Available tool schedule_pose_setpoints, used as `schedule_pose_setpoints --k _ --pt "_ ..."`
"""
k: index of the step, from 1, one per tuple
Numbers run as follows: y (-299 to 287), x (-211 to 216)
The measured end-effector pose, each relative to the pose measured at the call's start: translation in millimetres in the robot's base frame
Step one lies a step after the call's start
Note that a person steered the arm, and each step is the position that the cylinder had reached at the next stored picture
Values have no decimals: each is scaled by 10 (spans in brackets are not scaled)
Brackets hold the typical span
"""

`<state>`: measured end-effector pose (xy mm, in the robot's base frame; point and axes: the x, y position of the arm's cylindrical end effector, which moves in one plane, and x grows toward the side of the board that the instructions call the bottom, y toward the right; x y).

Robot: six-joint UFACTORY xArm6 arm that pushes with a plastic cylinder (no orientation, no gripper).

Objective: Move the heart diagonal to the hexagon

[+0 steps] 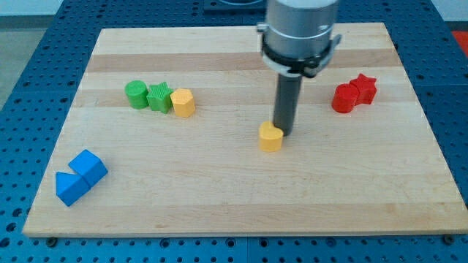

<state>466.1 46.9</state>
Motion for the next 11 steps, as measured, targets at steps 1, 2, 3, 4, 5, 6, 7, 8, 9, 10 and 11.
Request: schedule_pose_setpoints --k 1,2,3,4,5,6,7,8,9,10,11 --pt "-235 24" --pt "-16 370" --pt "130 687" --pt "156 898" --pt "145 937" --pt "114 755" --pt "80 471" --pt "-98 327" --pt "-155 331" --pt "22 684" --pt "22 879"
